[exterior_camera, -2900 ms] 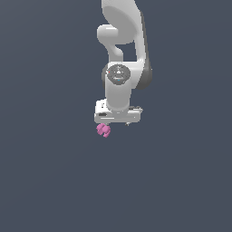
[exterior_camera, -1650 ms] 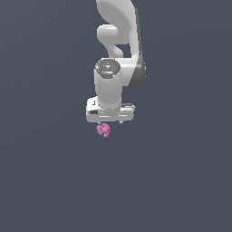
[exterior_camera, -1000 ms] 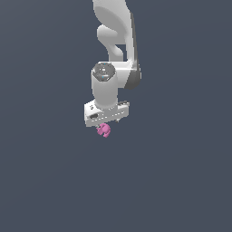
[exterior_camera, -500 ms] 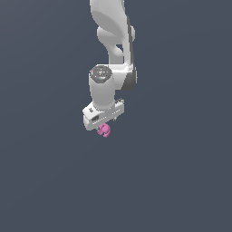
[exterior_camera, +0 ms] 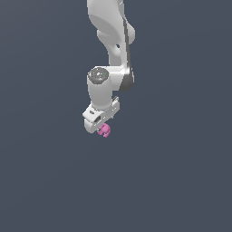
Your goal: Pick up the object and move it to a goal position.
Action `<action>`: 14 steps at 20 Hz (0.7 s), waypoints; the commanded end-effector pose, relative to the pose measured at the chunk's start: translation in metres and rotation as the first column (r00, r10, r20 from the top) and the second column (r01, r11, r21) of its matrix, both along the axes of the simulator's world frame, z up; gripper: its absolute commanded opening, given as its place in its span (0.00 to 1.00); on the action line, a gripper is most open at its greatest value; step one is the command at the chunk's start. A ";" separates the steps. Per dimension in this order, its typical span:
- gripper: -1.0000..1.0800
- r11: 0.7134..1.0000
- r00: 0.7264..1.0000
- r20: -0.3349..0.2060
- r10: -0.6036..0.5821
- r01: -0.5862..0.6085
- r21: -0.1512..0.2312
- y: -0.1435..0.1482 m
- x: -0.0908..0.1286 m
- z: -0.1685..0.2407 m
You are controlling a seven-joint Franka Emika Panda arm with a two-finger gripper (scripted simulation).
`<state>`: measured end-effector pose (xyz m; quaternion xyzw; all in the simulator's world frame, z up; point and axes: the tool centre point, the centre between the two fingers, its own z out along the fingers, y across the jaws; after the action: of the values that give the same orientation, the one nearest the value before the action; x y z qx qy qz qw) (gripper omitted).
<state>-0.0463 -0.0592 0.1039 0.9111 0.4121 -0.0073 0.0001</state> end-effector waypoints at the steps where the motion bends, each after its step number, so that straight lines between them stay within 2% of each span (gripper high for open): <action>1: 0.96 0.998 0.998 0.003 0.059 -0.059 0.002 -0.002 -0.002 -0.003; 7: 0.96 0.987 0.987 0.009 0.161 -0.161 0.005 -0.005 -0.006 -0.008; 14: 0.96 0.976 0.976 0.013 0.219 -0.219 0.006 -0.006 -0.009 -0.011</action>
<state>-0.0549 -0.0654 0.0932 0.8628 0.5056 -0.0006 -0.0001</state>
